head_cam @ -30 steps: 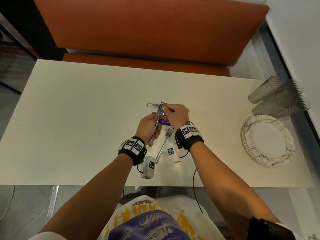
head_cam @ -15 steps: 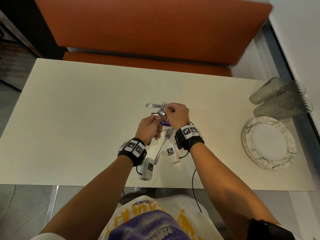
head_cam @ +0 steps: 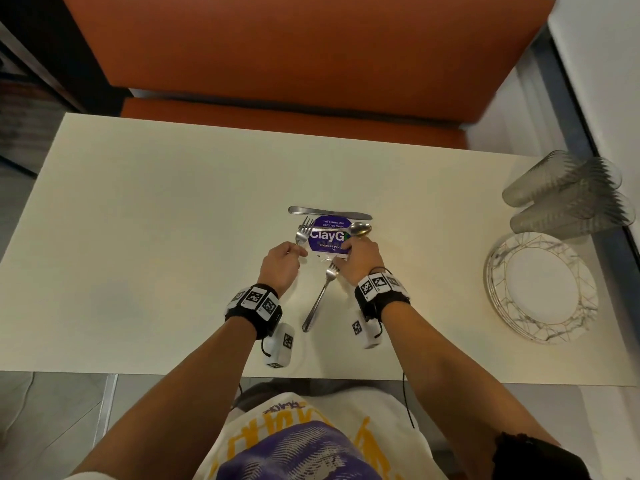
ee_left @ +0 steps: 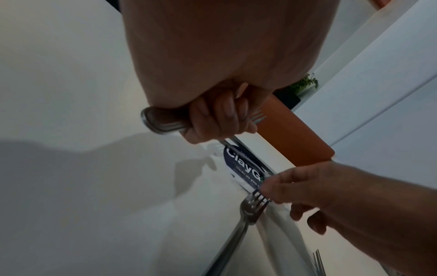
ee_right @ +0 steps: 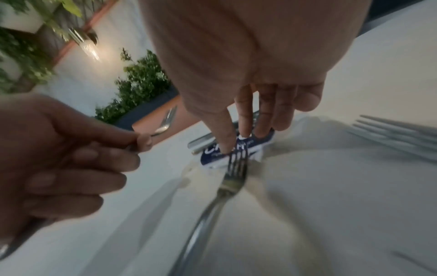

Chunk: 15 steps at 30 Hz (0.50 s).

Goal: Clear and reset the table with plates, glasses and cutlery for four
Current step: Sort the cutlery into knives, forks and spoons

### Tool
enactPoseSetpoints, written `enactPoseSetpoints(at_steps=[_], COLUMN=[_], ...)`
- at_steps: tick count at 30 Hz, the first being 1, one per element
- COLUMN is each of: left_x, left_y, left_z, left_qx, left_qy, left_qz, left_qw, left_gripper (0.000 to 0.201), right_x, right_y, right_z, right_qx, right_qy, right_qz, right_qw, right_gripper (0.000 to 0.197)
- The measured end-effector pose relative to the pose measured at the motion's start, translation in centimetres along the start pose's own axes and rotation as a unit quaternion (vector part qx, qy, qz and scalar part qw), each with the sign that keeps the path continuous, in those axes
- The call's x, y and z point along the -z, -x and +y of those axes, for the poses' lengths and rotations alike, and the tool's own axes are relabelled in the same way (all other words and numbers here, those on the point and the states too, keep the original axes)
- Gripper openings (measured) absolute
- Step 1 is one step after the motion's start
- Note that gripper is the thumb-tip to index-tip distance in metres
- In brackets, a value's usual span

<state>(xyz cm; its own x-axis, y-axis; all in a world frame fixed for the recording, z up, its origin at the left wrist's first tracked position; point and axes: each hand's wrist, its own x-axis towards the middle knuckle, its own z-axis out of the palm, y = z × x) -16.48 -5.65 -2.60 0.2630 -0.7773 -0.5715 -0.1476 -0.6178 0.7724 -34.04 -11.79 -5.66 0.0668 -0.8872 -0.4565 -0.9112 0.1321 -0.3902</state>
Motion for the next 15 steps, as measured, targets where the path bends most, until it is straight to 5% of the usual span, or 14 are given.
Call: enactPoseSetpoints(at_steps=[4, 15], left_x=[-0.2, -0.6], left_y=[-0.4, -1.5], left_z=[-0.4, 0.1], left_qx=[0.025, 0.019], left_qy=[0.009, 0.065], left_qz=[-0.005, -0.020], left_qw=[1.000, 0.997], left_gripper=[0.032, 0.032], right_x=[-0.1, 3.5], right_y=[0.6, 0.9], right_z=[0.5, -1.0], right_qx=[0.012, 0.082], right_qy=[0.016, -0.154], right_qz=[0.000, -0.011], right_qw=[1.000, 0.985], right_gripper=[0.017, 0.012])
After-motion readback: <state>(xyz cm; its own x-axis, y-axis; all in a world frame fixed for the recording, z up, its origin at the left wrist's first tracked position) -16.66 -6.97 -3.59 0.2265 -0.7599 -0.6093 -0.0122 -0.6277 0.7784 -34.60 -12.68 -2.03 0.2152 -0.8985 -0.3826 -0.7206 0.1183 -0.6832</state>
